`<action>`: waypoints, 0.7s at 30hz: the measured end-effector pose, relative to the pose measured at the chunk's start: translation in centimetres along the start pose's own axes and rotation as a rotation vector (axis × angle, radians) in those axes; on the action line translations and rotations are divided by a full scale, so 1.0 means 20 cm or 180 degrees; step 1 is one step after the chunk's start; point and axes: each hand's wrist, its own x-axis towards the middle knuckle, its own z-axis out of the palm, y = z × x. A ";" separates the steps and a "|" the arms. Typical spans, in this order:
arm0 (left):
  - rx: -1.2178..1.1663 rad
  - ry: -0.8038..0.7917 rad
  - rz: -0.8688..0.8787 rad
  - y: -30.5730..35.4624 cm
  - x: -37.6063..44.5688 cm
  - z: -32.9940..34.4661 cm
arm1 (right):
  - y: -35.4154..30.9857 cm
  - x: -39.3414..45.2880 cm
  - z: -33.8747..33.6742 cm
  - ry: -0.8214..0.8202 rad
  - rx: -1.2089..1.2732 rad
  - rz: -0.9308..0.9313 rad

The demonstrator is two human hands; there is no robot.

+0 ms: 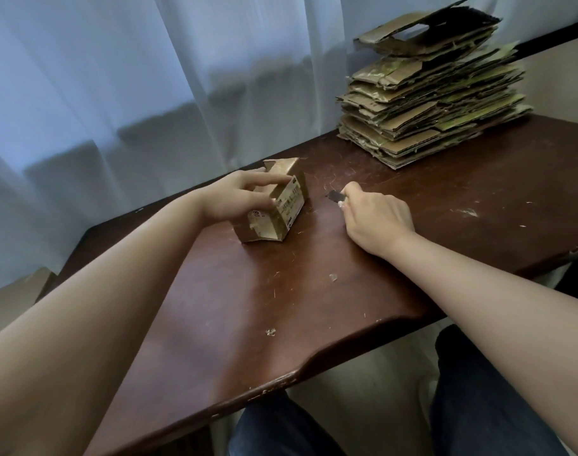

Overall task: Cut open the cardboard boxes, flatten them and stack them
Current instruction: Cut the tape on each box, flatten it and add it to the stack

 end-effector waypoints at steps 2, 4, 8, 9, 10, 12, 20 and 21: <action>-0.0019 0.0005 0.0069 -0.04 -0.01 0.00 | 0.00 -0.01 0.00 0.0031 0.0054 -0.0064; 0.0238 0.0222 0.0121 -0.06 0.02 0.02 | -0.01 -0.01 0.00 0.0066 0.0158 -0.0121; 0.0719 0.0898 0.0270 -0.02 0.12 0.14 | -0.01 -0.02 0.00 0.0103 0.0377 -0.0375; 0.0682 0.1023 0.0246 0.00 0.14 0.17 | -0.01 -0.02 -0.01 0.0104 0.0395 -0.0419; 0.0648 0.1111 0.0209 0.02 0.16 0.20 | -0.01 -0.02 -0.01 0.0115 0.0384 -0.0444; 0.0634 0.1197 0.0178 0.06 0.20 0.23 | -0.01 -0.02 -0.01 0.0155 0.0292 -0.0454; 0.0801 0.1307 0.0172 0.12 0.23 0.26 | -0.01 0.01 0.00 0.0087 0.0031 -0.0284; 0.0807 0.1311 0.0170 0.12 0.23 0.26 | -0.02 0.01 0.00 0.0085 0.0025 -0.0284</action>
